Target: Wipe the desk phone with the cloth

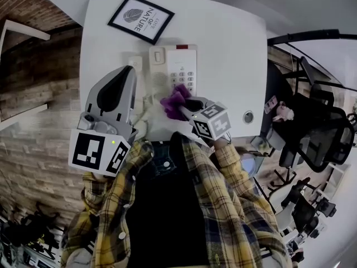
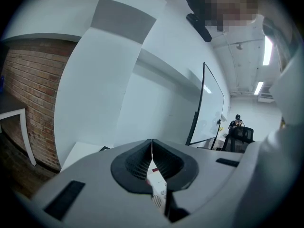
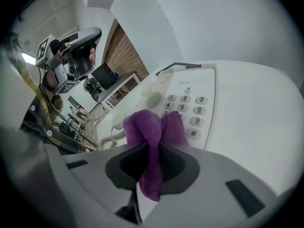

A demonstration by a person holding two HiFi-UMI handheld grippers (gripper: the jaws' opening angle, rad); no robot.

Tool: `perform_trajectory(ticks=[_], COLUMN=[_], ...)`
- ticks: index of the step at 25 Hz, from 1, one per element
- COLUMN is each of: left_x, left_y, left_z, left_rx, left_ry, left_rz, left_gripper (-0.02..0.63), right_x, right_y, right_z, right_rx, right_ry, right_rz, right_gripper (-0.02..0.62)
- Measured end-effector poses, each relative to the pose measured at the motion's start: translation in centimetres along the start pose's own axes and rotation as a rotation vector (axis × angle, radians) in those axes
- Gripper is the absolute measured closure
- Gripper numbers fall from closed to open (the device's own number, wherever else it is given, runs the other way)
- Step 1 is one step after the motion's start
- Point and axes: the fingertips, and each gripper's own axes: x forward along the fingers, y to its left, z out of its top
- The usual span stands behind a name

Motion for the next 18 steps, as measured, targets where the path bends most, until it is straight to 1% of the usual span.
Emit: perform_trajectory(ticks=[4, 8, 11, 15, 18], left_x=[-0.1, -0.2, -0.3, -0.7, -0.9], left_y=[0.1, 0.4, 0.6, 0.9, 1.1], left_z=[0.2, 0.5, 0.6, 0.9, 1.0], left_rx=[-0.001, -0.001, -0.001, 0.002, 0.002], left_ry=[-0.004, -0.011, -0.015, -0.020, -0.019], left_rz=[0.008, 0.019, 0.029, 0.048, 0.064], left_gripper=[0.591, 0.591, 0.591, 0.591, 0.591], right_x=[-0.7, -2.3, -4.0, -6.4, -7.2], right_y=[0.4, 0.5, -0.5, -2.7, -4.7], right_z=[0.2, 1.9, 4.5, 9.5, 12.8], right_rx=[0.008, -0.023, -0.057, -0.093, -0.117], right_ry=[-0.008, -0.043, -0.102, -0.200, -0.247], right_rz=[0.012, 0.015, -0.012, -0.057, -0.093], right_gripper=[0.532, 0.532, 0.532, 0.532, 0.532])
